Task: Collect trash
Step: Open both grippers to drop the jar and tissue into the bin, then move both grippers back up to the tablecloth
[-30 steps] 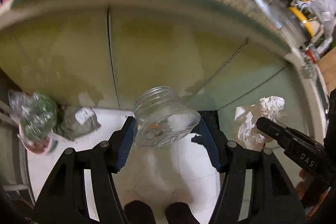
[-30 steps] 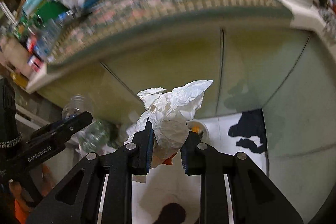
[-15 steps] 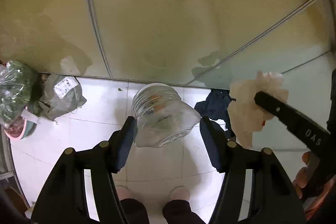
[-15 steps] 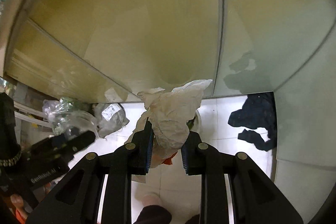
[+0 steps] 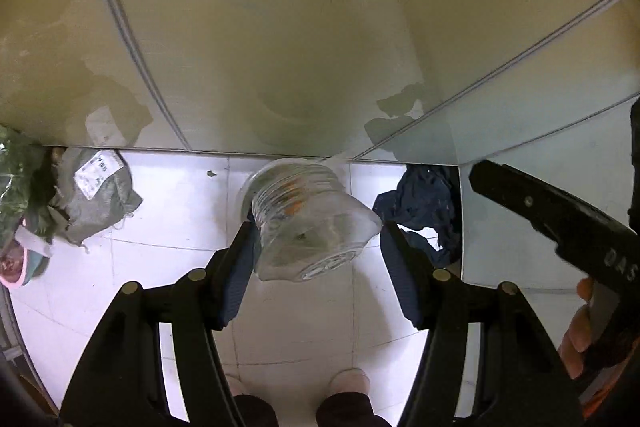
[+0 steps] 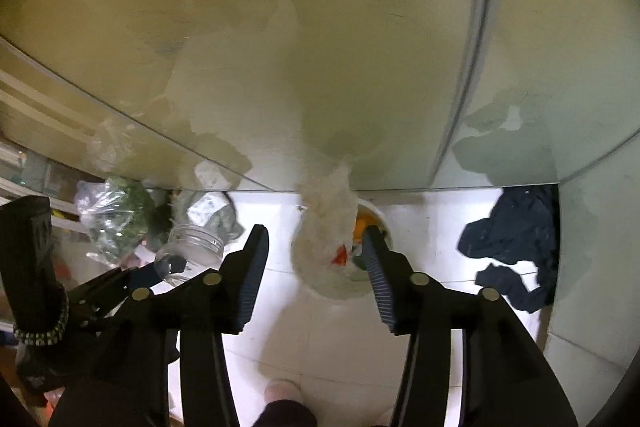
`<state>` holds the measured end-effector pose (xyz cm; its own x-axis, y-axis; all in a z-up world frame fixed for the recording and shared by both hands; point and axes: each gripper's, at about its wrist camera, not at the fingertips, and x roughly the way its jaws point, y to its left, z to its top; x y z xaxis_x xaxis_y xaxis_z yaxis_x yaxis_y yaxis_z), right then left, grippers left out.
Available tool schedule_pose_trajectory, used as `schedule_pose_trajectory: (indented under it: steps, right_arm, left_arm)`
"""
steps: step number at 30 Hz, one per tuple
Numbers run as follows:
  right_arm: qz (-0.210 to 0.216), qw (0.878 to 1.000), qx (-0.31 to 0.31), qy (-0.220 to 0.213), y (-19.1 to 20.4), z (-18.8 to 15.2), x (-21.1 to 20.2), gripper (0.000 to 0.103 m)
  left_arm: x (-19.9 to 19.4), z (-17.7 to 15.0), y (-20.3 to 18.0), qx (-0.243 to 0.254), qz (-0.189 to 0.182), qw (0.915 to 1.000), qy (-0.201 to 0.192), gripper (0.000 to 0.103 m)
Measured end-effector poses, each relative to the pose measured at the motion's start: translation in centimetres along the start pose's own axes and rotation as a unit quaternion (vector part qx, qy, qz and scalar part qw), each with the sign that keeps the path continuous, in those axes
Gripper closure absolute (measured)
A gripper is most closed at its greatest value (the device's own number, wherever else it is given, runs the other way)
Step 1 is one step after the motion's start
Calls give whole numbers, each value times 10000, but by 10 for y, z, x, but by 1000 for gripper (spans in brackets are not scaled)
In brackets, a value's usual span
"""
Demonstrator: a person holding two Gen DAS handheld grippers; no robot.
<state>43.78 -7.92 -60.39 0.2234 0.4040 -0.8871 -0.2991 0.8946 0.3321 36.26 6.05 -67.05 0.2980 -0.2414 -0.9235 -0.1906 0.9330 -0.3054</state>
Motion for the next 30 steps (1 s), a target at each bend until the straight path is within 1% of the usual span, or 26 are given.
schedule_pose_trajectory:
  steps: [6,11,14,17,19,21,25,26,28,29,30]
  right_arm:
    - [-173,9998,-52,64,-9,-8,-1,55]
    - [-272,9995,-89,95,-11,-7,-15,55]
    - [-274,9995,-120,55,-7,-5,-31,55]
    - [-279,9995,-139,-11,-1,-2,-50,55]
    - [-290,9994,-160,-67,9,2,-72,55]
    - [-299,9994,-156,-127,17,5,-92,55]
    - [-267,9990,-179,-308,42,13,-151,55]
    - [-260,9989,-199,-345,47,13,-161,55]
    - [-275,9982,-241,-479,65,17,-198,55]
    - [-274,9978,-260,-547,73,18,-214,55]
    - [-272,9974,-271,-606,79,19,-226,55]
  left_arm:
    - [11,-1,-11,140,160,9995,217,39]
    - [-10,-2,-21,299,176,9993,169,39]
    - [-33,-2,-28,353,235,9991,87,39]
    - [-79,1,-36,372,245,9990,-63,39]
    - [-108,3,-42,385,266,9988,-163,39]
    - [-147,6,-49,423,293,9982,-295,39]
    - [-230,12,-66,499,291,9966,-584,39]
    - [-244,13,-68,519,293,9962,-635,39]
    - [-295,14,-76,591,268,9942,-859,39]
    - [-310,14,-78,616,257,9934,-933,39]
    - [-336,14,-81,658,241,9919,-1063,39]
